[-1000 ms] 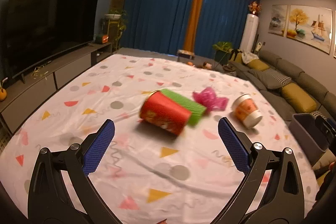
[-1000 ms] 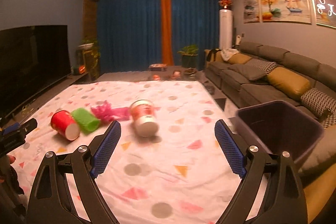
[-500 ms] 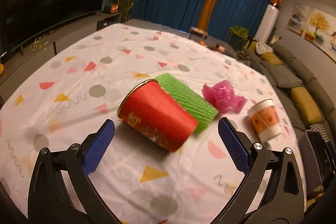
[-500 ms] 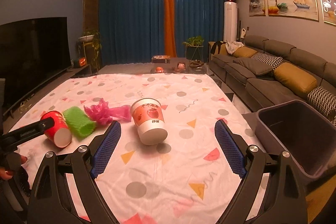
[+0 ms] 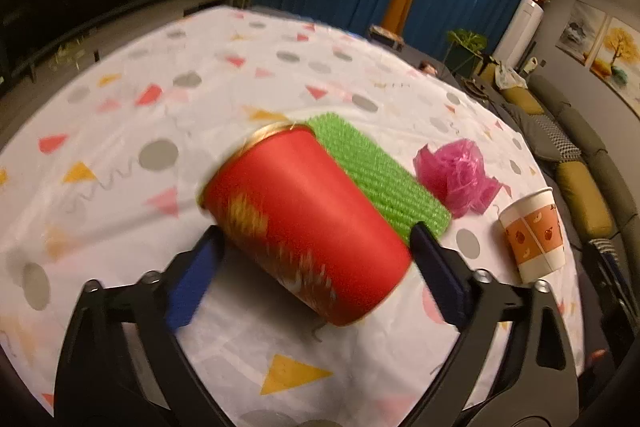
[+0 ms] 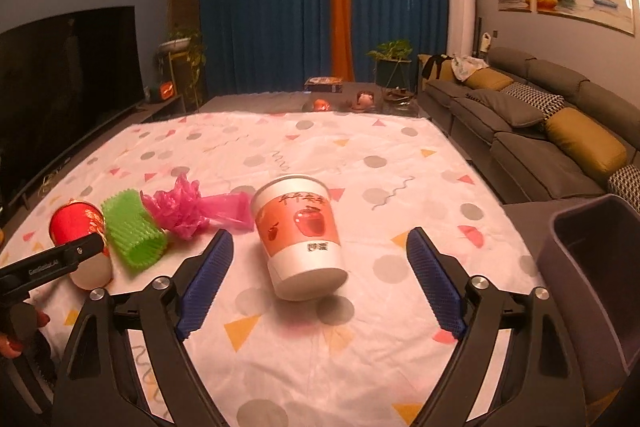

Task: Collect trash
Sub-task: 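Grasp the large red printed cup with the left tool, then grasp the white apple-print paper cup with the right tool while the left tool holds the red cup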

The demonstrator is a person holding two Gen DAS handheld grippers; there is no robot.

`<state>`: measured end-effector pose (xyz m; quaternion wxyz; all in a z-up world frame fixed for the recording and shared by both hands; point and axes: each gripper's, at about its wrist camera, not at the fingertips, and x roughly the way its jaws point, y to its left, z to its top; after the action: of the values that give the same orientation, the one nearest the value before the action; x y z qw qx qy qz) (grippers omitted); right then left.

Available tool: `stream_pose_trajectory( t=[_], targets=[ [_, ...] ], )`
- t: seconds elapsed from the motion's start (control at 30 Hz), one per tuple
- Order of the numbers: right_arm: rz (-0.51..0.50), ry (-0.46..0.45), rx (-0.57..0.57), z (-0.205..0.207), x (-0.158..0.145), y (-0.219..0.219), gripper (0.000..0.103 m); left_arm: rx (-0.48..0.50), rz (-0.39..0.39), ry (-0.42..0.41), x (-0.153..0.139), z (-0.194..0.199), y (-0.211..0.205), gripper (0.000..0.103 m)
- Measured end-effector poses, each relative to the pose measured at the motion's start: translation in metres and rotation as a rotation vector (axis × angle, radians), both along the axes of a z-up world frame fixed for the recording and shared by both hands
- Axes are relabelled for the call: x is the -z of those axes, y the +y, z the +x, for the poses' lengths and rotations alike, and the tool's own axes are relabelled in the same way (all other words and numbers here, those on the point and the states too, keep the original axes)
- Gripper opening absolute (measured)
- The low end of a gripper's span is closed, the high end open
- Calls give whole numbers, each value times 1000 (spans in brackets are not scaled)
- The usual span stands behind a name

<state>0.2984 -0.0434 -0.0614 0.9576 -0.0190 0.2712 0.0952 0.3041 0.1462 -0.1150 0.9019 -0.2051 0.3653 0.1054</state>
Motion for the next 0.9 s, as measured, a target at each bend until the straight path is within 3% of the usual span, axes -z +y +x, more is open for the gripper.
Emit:
stream_pose_trajectory(
  t=[0.1,0.2,0.4,0.67,0.9],
  targets=[
    [-6,26,-10,9,5,4,82,17,-25,5,4,0,2,70],
    [-13,54,-19,18,11,9,78,34,-41,-2,5,-1,1,65],
    [-14,104,-23,31,21,12,73,55,-40,-29,2,-5,-3,64],
    [-10,174,-32,41,29,11,60,51,-10,-102,-14,-18,-7,64],
    [-3,155,-22,35,27,7,56,77,27,-151,-23,-21,-11,64]
  ],
)
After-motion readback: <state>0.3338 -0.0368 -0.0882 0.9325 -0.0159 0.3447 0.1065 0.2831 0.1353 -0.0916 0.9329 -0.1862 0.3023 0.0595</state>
